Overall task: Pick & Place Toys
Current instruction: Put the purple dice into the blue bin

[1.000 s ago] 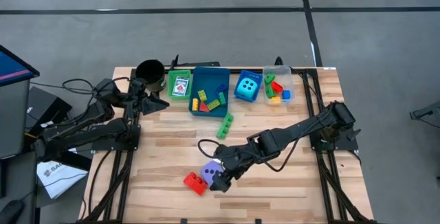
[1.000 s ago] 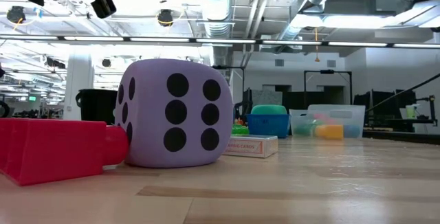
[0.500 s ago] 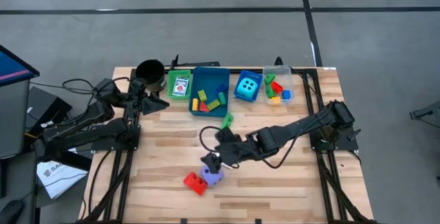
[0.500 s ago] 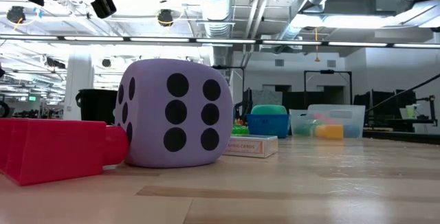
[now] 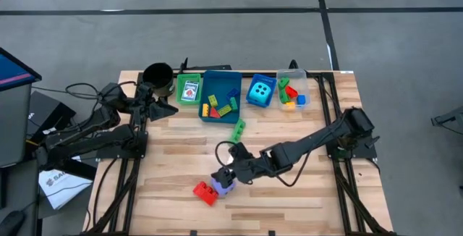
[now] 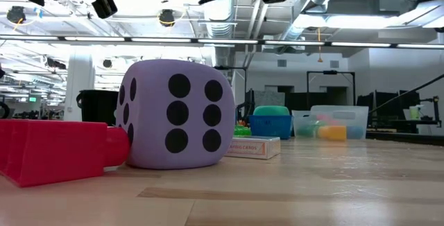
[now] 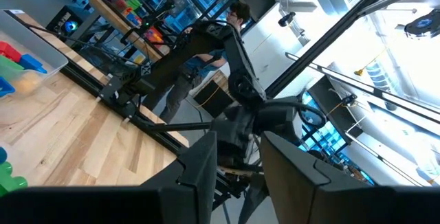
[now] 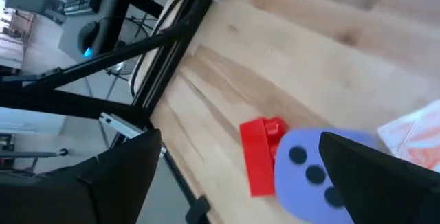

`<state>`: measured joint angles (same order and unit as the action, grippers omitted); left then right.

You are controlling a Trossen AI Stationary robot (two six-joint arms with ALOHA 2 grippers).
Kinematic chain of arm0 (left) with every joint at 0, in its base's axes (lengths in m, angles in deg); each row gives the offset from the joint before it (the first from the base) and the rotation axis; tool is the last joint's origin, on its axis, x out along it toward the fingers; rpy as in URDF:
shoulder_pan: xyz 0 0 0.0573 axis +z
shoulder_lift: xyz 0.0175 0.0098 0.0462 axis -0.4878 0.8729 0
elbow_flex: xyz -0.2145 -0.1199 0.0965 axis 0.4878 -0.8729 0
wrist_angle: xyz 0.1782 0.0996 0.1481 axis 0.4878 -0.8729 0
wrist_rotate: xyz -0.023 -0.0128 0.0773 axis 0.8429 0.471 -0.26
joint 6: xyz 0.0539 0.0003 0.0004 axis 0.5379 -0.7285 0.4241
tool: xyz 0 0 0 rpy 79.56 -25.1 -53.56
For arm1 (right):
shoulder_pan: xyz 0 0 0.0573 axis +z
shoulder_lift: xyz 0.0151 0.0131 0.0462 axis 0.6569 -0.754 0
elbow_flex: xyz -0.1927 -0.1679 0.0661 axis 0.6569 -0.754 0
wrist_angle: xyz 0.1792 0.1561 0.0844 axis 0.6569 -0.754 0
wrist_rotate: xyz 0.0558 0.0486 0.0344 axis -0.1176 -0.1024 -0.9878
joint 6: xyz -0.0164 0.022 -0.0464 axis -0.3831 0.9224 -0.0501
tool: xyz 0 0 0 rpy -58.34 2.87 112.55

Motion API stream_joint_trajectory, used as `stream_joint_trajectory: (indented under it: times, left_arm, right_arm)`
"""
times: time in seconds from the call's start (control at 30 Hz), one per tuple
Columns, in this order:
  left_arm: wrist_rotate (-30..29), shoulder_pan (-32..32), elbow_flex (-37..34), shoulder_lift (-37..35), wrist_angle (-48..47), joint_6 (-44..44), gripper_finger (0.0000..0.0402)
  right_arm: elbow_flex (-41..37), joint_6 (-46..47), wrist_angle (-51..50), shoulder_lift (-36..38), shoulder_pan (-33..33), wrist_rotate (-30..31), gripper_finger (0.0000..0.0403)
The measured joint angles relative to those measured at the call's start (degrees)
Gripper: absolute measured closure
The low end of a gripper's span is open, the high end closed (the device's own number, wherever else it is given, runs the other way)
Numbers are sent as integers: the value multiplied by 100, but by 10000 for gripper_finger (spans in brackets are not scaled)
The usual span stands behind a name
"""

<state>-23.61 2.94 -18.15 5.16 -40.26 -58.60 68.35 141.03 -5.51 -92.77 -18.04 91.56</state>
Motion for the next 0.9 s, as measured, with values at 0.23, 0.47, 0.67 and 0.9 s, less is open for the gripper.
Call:
stream_joint_trajectory:
  times: [0.23,0.47,0.67,0.9]
  left_arm:
    - [0,2,0,2,-1,0,293]
    - [-2,1,3,15,-17,1,293]
    - [-2,0,4,13,-70,2,293]
    - [-2,2,4,13,-99,346,293]
  right_arm:
    - [-223,783,-542,-69,137,-209,13]
    - [-233,874,-65,-555,146,-696,13]
    - [-40,826,310,-941,172,-1134,13]
    - [48,731,111,-1012,124,-1480,15]
